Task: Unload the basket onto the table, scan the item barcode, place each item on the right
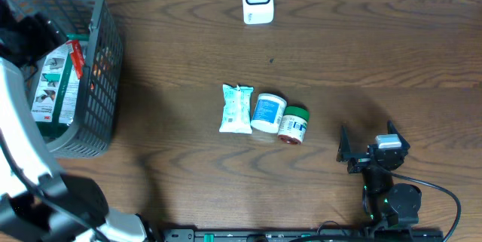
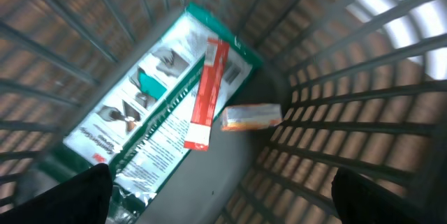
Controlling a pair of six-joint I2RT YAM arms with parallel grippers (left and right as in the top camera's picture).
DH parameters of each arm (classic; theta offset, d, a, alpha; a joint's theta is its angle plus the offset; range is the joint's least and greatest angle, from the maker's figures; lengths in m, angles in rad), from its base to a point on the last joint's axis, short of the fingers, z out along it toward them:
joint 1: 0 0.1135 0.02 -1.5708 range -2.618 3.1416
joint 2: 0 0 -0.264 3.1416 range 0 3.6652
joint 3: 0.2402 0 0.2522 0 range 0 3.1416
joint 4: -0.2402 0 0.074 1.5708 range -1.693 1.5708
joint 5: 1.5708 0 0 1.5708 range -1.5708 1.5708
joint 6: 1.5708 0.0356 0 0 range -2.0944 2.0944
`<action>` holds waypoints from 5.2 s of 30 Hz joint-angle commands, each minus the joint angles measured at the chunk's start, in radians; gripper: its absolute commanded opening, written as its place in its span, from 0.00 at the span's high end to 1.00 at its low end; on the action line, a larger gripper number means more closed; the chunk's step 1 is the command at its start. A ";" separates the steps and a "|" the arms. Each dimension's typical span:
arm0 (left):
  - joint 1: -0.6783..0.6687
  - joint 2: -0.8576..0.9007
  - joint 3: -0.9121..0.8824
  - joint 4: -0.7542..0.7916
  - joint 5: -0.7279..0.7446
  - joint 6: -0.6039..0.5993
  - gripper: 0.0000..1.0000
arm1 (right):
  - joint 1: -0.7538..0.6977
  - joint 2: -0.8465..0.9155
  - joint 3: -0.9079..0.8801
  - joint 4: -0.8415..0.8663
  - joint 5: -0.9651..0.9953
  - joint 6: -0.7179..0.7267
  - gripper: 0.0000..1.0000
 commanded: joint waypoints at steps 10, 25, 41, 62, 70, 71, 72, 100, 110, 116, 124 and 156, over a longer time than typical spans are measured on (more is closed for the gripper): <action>0.041 0.272 0.003 0.098 0.140 0.277 0.02 | 0.009 -0.002 -0.001 -0.003 0.002 -0.008 0.01; -0.037 0.294 -0.027 0.133 0.026 0.660 0.02 | 0.009 -0.002 -0.001 -0.003 0.002 -0.008 0.01; -0.071 0.425 -0.047 0.079 -0.014 0.666 0.38 | 0.009 -0.002 -0.001 -0.003 0.002 -0.008 0.01; -0.071 0.230 -0.032 0.139 0.094 0.595 0.41 | 0.009 -0.002 -0.001 -0.003 0.002 -0.008 0.01; -0.071 0.313 -0.038 0.145 0.095 0.595 0.22 | 0.009 -0.002 -0.001 -0.003 0.002 -0.008 0.01; -0.071 0.323 -0.038 0.149 0.095 0.595 0.22 | 0.009 -0.002 -0.001 -0.003 0.002 -0.008 0.01; -0.071 0.338 -0.038 0.157 0.095 0.595 0.22 | 0.009 -0.002 -0.001 -0.003 0.002 -0.008 0.01; -0.071 0.319 -0.035 0.274 0.105 0.594 0.74 | 0.009 -0.002 -0.001 -0.003 0.002 -0.008 0.01; -0.071 0.108 -0.035 0.314 0.076 0.383 0.36 | 0.009 -0.002 -0.001 -0.003 0.002 -0.008 0.01; -0.071 0.180 -0.049 0.280 0.076 0.211 0.24 | 0.009 -0.002 -0.001 -0.003 0.002 -0.008 0.01; -0.076 0.348 -0.049 0.287 0.080 0.194 0.17 | 0.009 -0.002 -0.001 -0.003 0.002 -0.008 0.01; -0.152 0.491 -0.047 0.410 -0.034 0.220 0.49 | 0.009 -0.002 -0.001 -0.003 0.002 -0.008 0.01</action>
